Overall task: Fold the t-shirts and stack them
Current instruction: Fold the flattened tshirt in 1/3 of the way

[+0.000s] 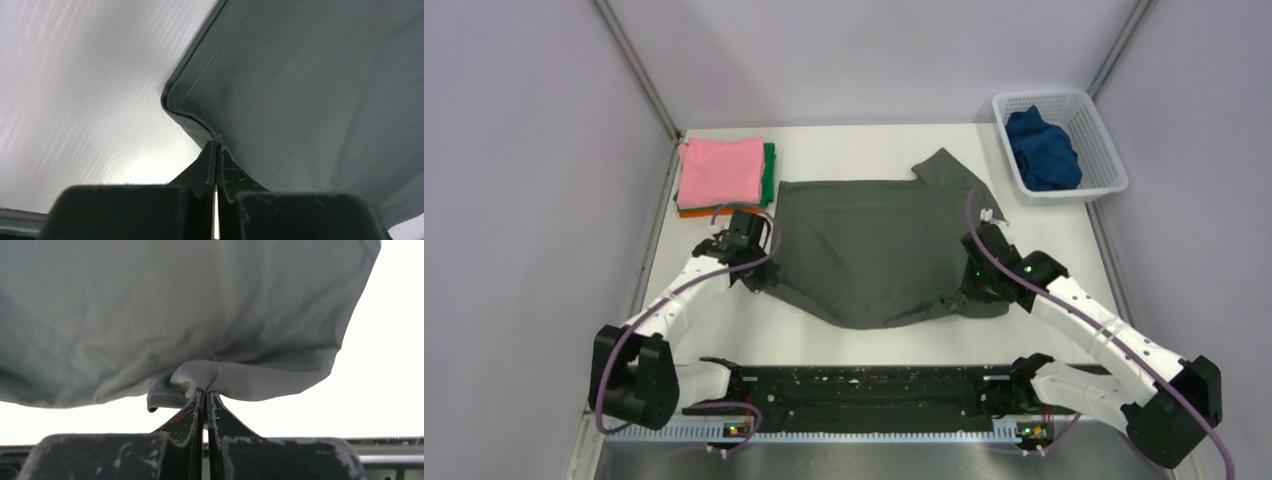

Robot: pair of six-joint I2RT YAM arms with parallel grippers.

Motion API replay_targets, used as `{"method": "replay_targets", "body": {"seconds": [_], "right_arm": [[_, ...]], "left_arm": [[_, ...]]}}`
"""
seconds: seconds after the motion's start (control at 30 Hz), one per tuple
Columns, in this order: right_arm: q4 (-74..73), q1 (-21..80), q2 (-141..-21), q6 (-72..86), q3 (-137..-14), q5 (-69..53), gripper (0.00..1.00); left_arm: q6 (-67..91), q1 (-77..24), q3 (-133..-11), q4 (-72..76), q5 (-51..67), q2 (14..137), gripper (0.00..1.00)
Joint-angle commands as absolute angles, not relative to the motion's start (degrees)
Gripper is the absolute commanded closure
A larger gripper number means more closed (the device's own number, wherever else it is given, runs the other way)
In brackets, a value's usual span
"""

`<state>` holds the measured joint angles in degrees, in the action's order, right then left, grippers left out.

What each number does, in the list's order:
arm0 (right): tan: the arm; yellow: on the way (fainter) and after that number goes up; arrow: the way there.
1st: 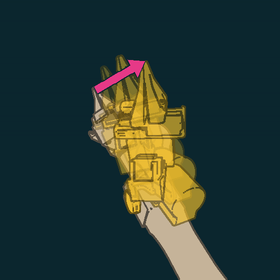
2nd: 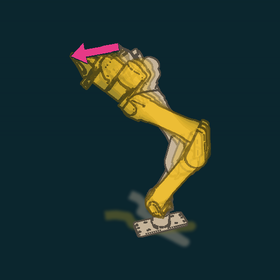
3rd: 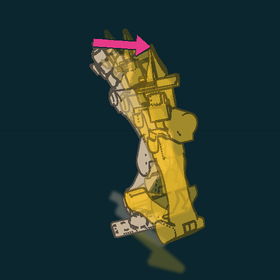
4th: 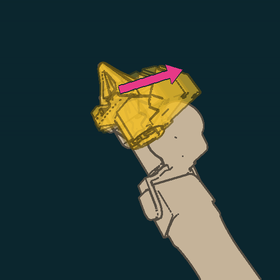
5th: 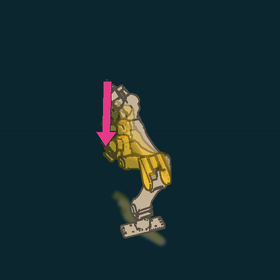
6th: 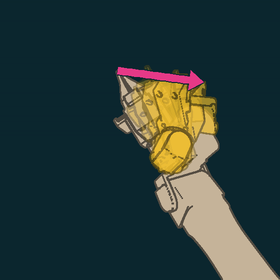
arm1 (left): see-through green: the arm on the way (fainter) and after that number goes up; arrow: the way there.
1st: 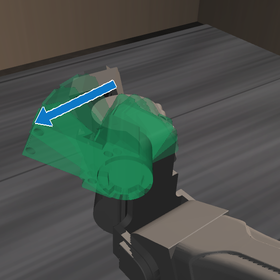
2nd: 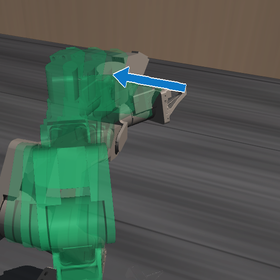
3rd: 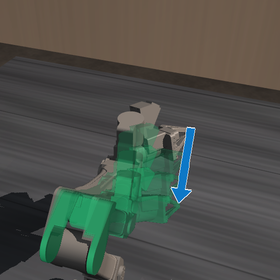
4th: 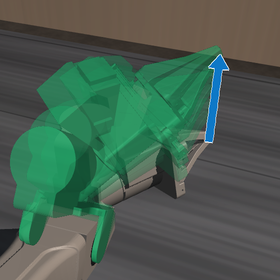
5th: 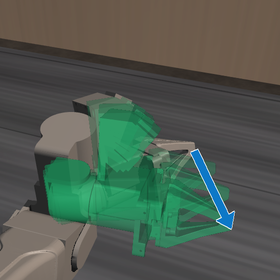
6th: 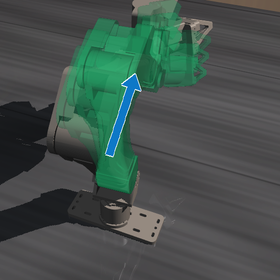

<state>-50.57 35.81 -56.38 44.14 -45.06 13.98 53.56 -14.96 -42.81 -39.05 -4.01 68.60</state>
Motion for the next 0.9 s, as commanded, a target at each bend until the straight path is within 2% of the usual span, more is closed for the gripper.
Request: {"method": "replay_targets", "body": {"seconds": [0.0, 0.37, 0.87], "right_arm": [[-44.47, 30.41, -59.47, 37.12, -50.14, 13.3, 1.0], [-38.4, 18.68, -67.3, 29.97, -55.59, 6.67, 1.0], [-29.71, 13.22, -77.25, 20.73, -59.56, 2.71, 1.0]], "left_arm": [[52.28, -12.99, -48.91, -37.64, -5.7, 72.89, 1.0], [49.74, -7.45, -56.13, -37.07, -2.53, 81.98, 1.0], [48.46, -5.74, -62.22, -36.83, -3.03, 91.17, 1.0]]}}
